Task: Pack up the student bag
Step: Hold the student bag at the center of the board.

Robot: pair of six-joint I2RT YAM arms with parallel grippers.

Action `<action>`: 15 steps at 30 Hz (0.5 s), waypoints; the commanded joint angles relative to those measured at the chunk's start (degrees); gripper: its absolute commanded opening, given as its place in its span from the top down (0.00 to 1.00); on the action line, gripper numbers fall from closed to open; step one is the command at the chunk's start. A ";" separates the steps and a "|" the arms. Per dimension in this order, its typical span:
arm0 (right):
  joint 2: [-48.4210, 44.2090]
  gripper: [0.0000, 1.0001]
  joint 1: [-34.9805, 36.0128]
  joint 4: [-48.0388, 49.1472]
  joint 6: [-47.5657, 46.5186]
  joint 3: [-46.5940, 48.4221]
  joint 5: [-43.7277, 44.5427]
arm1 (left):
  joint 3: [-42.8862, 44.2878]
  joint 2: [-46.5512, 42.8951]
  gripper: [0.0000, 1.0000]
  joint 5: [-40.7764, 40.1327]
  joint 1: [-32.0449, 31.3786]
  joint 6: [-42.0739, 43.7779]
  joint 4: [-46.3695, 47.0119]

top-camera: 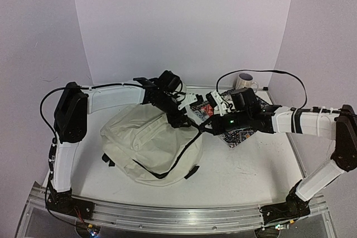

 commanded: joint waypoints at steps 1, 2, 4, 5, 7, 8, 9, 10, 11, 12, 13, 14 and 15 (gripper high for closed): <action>-0.88 1.00 1.81 -0.01 -1.36 2.61 -2.70 | 4.14 1.53 0.31 4.14 0.60 5.75 1.12; -0.87 1.00 2.11 -0.01 -1.38 2.71 -2.64 | 3.90 1.57 0.32 5.70 0.60 6.04 1.12; -0.89 1.00 2.86 -0.01 -1.44 2.80 -2.39 | 3.46 1.82 0.37 8.02 0.56 6.01 1.12; -0.95 1.00 3.18 -0.01 -1.47 2.78 -2.19 | 3.36 2.05 0.42 8.85 0.59 5.69 1.12; -1.01 1.00 3.60 -0.01 -1.55 2.69 -2.10 | 3.26 2.61 0.58 10.02 0.59 5.06 1.12; -1.09 1.00 3.74 -0.06 -1.56 2.68 -2.09 | 3.24 2.82 0.65 10.24 0.60 4.81 1.12; -1.19 1.00 3.87 -0.09 -1.65 2.59 -2.06 | 3.06 2.97 0.72 10.53 0.60 4.72 1.12; -1.30 1.00 4.01 -0.09 -1.74 2.49 -2.03 | 2.88 3.06 0.77 10.84 0.60 4.65 1.09; -1.47 1.00 4.16 -0.12 -1.85 2.42 -2.00 | 2.74 3.07 0.82 11.14 0.60 4.57 1.04; -1.61 1.00 4.34 -0.19 -1.91 2.42 -1.97 | 2.63 3.03 0.89 11.41 0.58 4.52 1.03; -1.72 1.00 4.53 -0.31 -1.95 2.42 -1.89 | 2.54 2.95 0.95 11.55 0.58 4.40 1.03; -1.87 1.00 4.74 -0.45 -2.04 2.42 -1.80 | 2.47 2.86 1.00 11.54 0.60 4.20 1.03; -2.06 1.00 5.07 -0.65 -2.08 2.42 -1.67 | 2.45 2.88 1.00 10.90 0.60 3.78 1.02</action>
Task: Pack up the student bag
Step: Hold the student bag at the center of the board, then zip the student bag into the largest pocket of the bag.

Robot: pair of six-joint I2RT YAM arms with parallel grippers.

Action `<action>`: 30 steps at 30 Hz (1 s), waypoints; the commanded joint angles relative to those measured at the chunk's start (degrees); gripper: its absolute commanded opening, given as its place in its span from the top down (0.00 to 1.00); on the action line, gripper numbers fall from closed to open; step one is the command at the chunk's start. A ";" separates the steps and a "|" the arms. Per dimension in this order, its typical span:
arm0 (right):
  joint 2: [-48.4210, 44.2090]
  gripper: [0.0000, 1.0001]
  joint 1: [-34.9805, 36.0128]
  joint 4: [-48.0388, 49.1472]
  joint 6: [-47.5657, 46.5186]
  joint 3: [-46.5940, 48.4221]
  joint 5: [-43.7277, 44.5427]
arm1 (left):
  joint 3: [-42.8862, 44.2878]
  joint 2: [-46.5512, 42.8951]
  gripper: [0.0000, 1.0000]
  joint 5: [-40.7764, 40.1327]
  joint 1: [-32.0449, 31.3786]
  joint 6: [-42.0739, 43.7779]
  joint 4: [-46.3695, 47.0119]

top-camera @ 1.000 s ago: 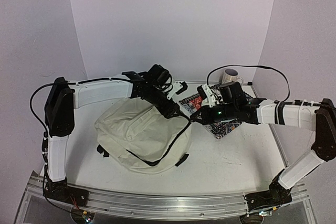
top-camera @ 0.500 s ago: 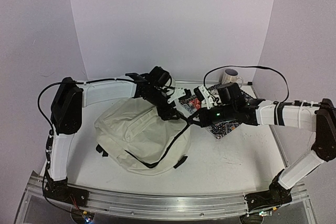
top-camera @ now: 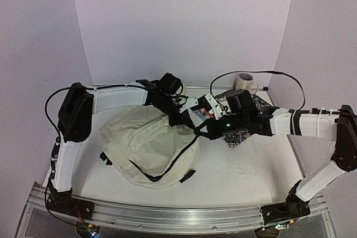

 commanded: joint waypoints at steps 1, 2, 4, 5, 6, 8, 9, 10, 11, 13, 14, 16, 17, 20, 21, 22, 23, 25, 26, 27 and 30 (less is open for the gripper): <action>-2.24 1.00 1.76 -0.69 -0.98 2.16 -1.16 | 1.33 0.08 1.00 1.03 0.12 -1.26 0.54; -2.44 1.00 2.23 -0.93 -1.02 2.23 -0.85 | 1.80 0.32 1.00 -0.87 0.12 -2.27 0.58; -2.96 1.00 3.43 -1.51 -1.01 2.24 -0.07 | 3.73 1.73 1.00 -5.22 0.24 -5.12 0.67; -3.22 1.00 4.04 -1.75 -0.89 2.15 0.30 | 5.00 2.58 1.00 -7.59 0.35 -6.53 0.68; -3.48 1.00 4.67 -1.95 -0.70 2.05 0.68 | 6.25 3.42 1.00 -10.27 0.48 -7.92 0.72; -4.24 1.00 6.43 -2.05 -0.15 1.58 1.94 | 8.84 5.31 1.00 -13.80 0.80 -10.58 0.72; -4.54 1.00 7.17 -2.06 0.10 1.33 2.64 | 9.99 6.00 1.00 -15.41 0.96 -11.71 0.84; -4.74 1.00 7.95 -2.06 0.41 1.09 3.17 | 10.95 6.65 1.00 -17.49 1.03 -12.66 0.99; -4.82 1.00 8.69 -2.06 0.91 0.93 3.63 | 11.83 7.46 1.00 -19.03 1.10 -13.63 1.20; -4.65 1.00 9.92 -2.03 1.76 0.63 4.23 | 13.93 8.71 1.00 -23.43 1.14 -15.23 1.80; -4.44 1.00 10.91 -1.77 2.16 0.62 4.45 | 14.87 9.55 1.00 -25.52 1.21 -16.09 2.23; -3.33 1.00 12.31 -1.08 3.08 1.03 4.43 | 16.48 10.56 1.00 -28.20 1.32 -17.76 2.79; -2.49 1.00 13.13 -0.79 3.51 1.50 4.39 | 16.85 10.84 1.00 -29.46 1.35 -18.34 3.10; 0.75 1.00 15.76 -0.26 4.61 3.91 4.28 | 15.04 9.87 1.00 -32.89 1.49 -20.74 5.95; 1.83 1.00 16.85 -0.01 4.88 4.75 4.43 | 13.69 9.12 1.00 -34.47 1.59 -21.48 7.56; 2.77 1.00 17.76 0.46 5.21 5.71 4.48 | 11.73 8.26 1.00 -35.66 1.74 -22.00 9.07; 3.76 1.00 18.65 1.01 5.63 6.34 4.46 | 10.06 7.41 1.00 -36.35 1.91 -22.39 10.57; 5.68 1.00 20.06 1.55 5.96 8.07 4.26 | 7.73 6.13 1.00 -36.69 2.05 -23.30 12.42; 6.59 1.00 20.69 1.63 6.02 8.83 4.25 | 7.08 5.63 1.00 -36.51 2.05 -23.54 12.87; 7.64 1.00 21.12 1.63 6.02 9.46 4.22 | 6.53 5.21 1.00 -36.30 2.06 -23.85 13.07; 8.72 1.00 21.45 1.04 6.27 10.65 5.42 | 4.36 3.18 1.00 -33.36 2.04 -24.00 13.47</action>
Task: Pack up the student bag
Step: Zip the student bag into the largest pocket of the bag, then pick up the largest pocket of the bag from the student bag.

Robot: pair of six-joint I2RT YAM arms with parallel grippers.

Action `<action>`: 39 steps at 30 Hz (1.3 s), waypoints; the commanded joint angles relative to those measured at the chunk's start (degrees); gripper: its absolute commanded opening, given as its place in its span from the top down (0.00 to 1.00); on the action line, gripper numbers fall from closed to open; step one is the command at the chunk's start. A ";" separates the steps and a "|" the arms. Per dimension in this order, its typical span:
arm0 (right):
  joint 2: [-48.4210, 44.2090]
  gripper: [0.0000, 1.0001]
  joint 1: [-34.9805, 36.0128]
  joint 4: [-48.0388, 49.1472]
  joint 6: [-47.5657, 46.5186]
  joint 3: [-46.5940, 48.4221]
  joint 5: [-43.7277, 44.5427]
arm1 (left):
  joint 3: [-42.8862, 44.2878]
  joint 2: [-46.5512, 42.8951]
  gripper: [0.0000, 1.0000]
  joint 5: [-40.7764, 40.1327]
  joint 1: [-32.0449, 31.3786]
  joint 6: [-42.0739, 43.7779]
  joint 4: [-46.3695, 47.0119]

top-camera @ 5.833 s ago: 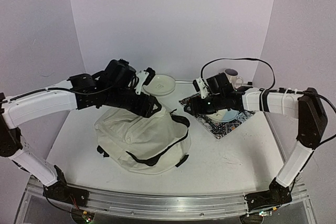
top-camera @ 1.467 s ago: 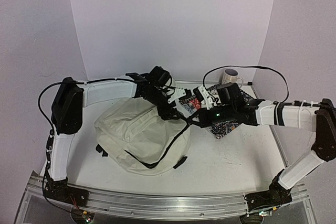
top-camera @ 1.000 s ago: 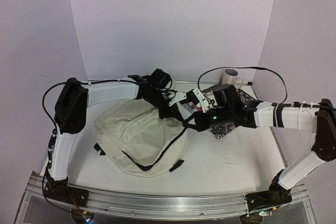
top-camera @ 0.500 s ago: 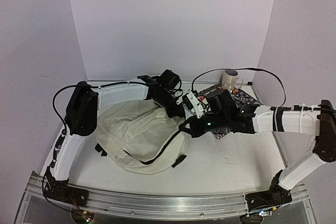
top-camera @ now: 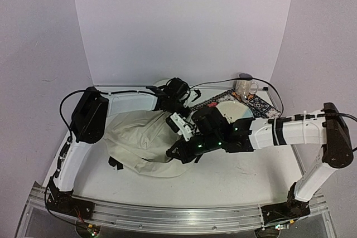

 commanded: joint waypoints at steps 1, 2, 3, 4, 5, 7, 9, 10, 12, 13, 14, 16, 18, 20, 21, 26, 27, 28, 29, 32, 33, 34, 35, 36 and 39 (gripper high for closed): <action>0.69 1.00 2.21 1.09 1.60 3.68 -2.32 | -3.11 -6.75 1.00 -3.35 2.41 -2.36 5.20; 0.22 0.99 2.19 0.69 1.56 3.69 -0.60 | -4.22 -7.81 1.00 -2.65 2.42 -2.53 5.52; -0.16 0.97 2.17 0.19 1.52 3.76 1.03 | -5.52 -9.06 1.00 -1.97 2.44 -2.64 5.94; -0.77 0.96 2.17 -0.29 1.33 3.94 2.17 | -6.93 -10.65 1.00 -1.36 2.41 -2.97 6.29; -1.35 0.95 2.15 -0.89 1.10 4.08 3.33 | -8.33 -11.83 1.00 -0.80 2.40 -3.61 6.51; -2.23 0.88 2.10 -2.17 0.81 4.34 5.40 | -10.58 -14.62 0.95 -0.20 2.42 -5.29 7.12; -3.21 0.79 2.11 -3.35 0.72 4.61 6.48 | -12.44 -17.57 0.87 0.38 2.40 -7.04 7.52; -3.60 0.74 2.12 -3.92 0.71 4.77 6.89 | -13.36 -19.10 0.83 0.58 2.40 -8.22 7.76; -4.70 0.64 2.08 -5.06 0.92 5.07 7.74 | -15.76 -21.98 0.73 0.73 2.40 -10.50 8.01; -5.31 0.60 2.10 -5.69 1.04 5.06 8.42 | -16.94 -23.40 0.69 0.78 2.40 -11.77 8.13; -6.00 0.56 2.11 -6.42 1.19 4.91 9.45 | -18.19 -24.85 0.67 0.72 2.40 -13.14 8.21; -7.95 0.52 1.98 -7.74 1.75 4.08 11.84 | -21.58 -28.03 0.61 0.28 2.39 -16.53 8.36; -10.02 0.48 1.46 -9.03 2.66 3.21 14.00 | -24.66 -31.46 0.58 -0.46 2.37 -19.68 8.47; -11.91 0.42 0.55 -9.74 4.30 1.73 15.25 | -28.82 -35.10 0.55 -1.54 2.25 -22.46 8.46; -12.82 0.37 -0.13 -10.10 5.31 1.02 15.36 | -30.64 -36.84 0.53 -2.07 2.11 -24.09 8.45; -15.32 0.19 -4.63 -11.55 12.72 -2.28 16.43 | -39.47 -45.01 0.48 -2.82 -0.11 -32.40 8.29; -15.45 0.17 -5.64 -11.62 14.95 -2.94 16.05 | -41.15 -46.67 0.47 -2.95 -0.96 -34.05 8.29; -15.43 0.15 -6.63 -11.65 16.90 -3.55 15.89 | -42.64 -48.18 0.47 -3.23 -2.18 -35.58 8.22; -15.32 0.14 -7.43 -11.62 18.74 -4.21 15.22 | -44.00 -49.41 0.46 -3.69 -3.74 -37.03 8.01; -14.20 0.13 -8.65 -10.89 22.89 -5.37 14.15 | -46.49 -52.23 0.45 -5.52 -8.49 -40.39 6.21; -13.36 0.12 -8.76 -10.43 23.82 -5.29 13.84 | -47.12 -52.74 0.45 -5.69 -9.82 -41.80 5.49; -12.42 0.12 -8.91 -9.92 24.72 -5.17 13.36 | -47.76 -53.27 0.44 -5.68 -10.72 -43.08 4.85; -11.38 0.12 -9.00 -9.38 25.47 -5.01 12.74 | -48.43 -53.84 0.44 -5.60 -11.65 -44.45 4.34; -10.38 0.12 -9.07 -8.75 26.33 -4.88 12.17 | -49.11 -54.34 0.44 -5.56 -12.63 -45.69 4.05; -7.88 0.12 -9.37 -6.86 28.80 -4.74 11.20 | -50.17 -55.19 0.44 -5.12 -15.73 -48.57 3.74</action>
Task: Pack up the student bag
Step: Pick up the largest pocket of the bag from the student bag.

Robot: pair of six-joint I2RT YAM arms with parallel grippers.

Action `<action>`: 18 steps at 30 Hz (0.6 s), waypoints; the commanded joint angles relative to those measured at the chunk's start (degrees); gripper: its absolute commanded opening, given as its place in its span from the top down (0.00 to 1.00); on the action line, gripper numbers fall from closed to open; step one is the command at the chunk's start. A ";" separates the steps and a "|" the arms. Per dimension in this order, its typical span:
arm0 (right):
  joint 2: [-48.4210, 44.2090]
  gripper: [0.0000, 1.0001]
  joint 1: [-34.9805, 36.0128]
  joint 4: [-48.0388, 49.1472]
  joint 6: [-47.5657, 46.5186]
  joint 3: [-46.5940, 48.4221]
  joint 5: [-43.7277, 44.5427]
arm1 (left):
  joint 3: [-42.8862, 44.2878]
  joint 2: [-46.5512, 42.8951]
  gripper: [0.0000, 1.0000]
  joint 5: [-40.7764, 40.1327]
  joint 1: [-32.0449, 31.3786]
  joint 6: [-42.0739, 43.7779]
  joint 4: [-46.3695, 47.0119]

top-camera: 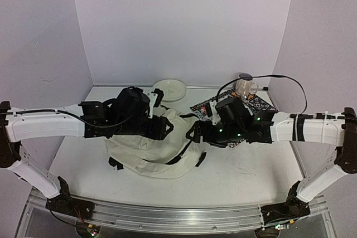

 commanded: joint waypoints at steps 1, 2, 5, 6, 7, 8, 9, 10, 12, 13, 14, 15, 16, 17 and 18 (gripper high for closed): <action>3.65 0.12 -0.32 2.73 6.14 0.43 -1.92 | -1.56 -2.57 0.44 -0.95 -3.22 -7.13 -1.35; 4.49 0.12 -0.32 3.44 6.78 0.43 -1.96 | -1.71 -2.43 0.44 -0.94 -4.22 -8.01 -1.45; 6.31 0.15 -0.41 5.56 8.38 0.33 -2.38 | -1.80 -1.20 0.44 -0.37 -6.89 -9.83 -1.37; 6.60 0.16 -0.42 6.53 8.67 0.20 -2.80 | -1.55 -0.40 0.44 -0.05 -7.72 -10.15 -1.42; 6.86 0.18 -0.41 7.27 8.83 0.21 -3.28 | -1.23 0.38 0.44 0.16 -8.56 -10.47 -1.42; 7.24 0.19 -0.41 7.55 8.89 0.37 -3.58 | -0.91 1.25 0.44 0.39 -9.18 -10.55 -1.42; 7.66 0.20 -0.41 7.76 8.85 0.62 -3.86 | -0.46 2.25 0.44 0.64 -10.00 -10.56 -1.42; 8.05 0.21 -0.43 7.83 8.78 0.84 -4.05 | 0.08 3.42 0.44 0.89 -10.40 -10.56 -1.39; 8.71 0.24 -0.41 8.24 8.78 0.98 -4.60 | 1.25 5.33 0.45 1.62 -11.07 -10.37 -1.40; 8.93 0.25 -0.41 8.45 8.82 1.02 -4.84 | 1.59 6.27 0.46 1.80 -11.31 -10.38 -1.45; 9.12 0.26 -0.43 8.63 8.77 1.02 -4.99 | 1.81 6.76 0.47 2.03 -11.47 -10.50 -1.50; 9.25 0.28 -0.41 8.74 8.75 0.98 -5.06 | 1.91 7.24 0.48 2.17 -11.59 -10.68 -1.51; 9.36 0.29 -0.41 8.80 8.74 0.96 -5.18 | 1.83 7.54 0.48 2.18 -11.69 -10.95 -1.51; 9.45 0.30 -0.41 8.99 8.79 0.90 -5.25 | 1.67 7.78 0.49 2.36 -11.74 -11.29 -1.50; 9.52 0.30 -0.45 9.11 8.82 0.82 -5.36 | 1.60 7.98 0.50 2.58 -11.79 -11.56 -1.55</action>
